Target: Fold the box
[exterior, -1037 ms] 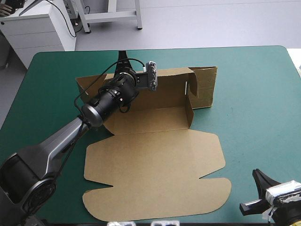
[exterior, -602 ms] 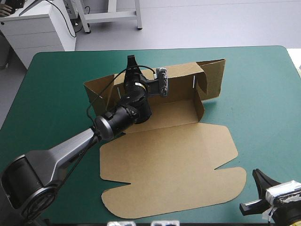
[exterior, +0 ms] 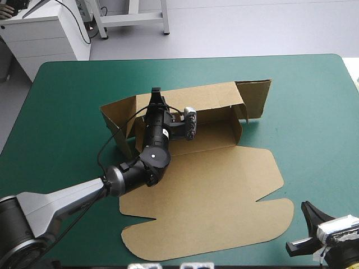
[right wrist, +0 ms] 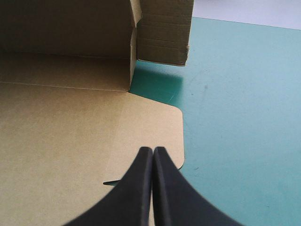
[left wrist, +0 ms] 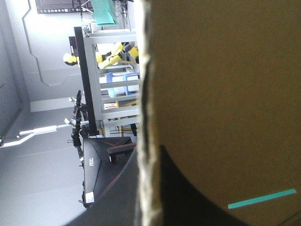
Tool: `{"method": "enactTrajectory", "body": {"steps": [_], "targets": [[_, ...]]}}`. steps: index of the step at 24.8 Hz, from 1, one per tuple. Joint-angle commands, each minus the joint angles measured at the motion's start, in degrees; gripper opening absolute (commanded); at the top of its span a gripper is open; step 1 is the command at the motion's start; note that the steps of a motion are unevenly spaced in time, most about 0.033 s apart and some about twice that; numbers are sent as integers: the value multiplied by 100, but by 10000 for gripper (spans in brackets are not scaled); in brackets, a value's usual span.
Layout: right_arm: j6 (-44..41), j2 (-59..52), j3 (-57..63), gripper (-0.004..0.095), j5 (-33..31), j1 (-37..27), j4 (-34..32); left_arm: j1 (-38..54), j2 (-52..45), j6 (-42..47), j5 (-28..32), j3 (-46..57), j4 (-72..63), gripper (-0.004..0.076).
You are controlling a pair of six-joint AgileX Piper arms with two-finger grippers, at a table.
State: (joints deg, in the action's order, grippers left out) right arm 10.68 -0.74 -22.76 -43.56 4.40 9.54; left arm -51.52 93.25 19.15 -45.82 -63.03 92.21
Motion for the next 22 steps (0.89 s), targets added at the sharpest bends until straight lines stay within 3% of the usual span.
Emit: {"method": "enactTrajectory", "body": {"steps": [1, 22], "targets": [[-5, -134, -130, -14, 420, -37, 25, -52, -381, 580, -201, 195, 803, -8], [-5, -134, -130, -14, 420, -37, 25, -79, -417, 619, -169, 543, 762, -8]]}}
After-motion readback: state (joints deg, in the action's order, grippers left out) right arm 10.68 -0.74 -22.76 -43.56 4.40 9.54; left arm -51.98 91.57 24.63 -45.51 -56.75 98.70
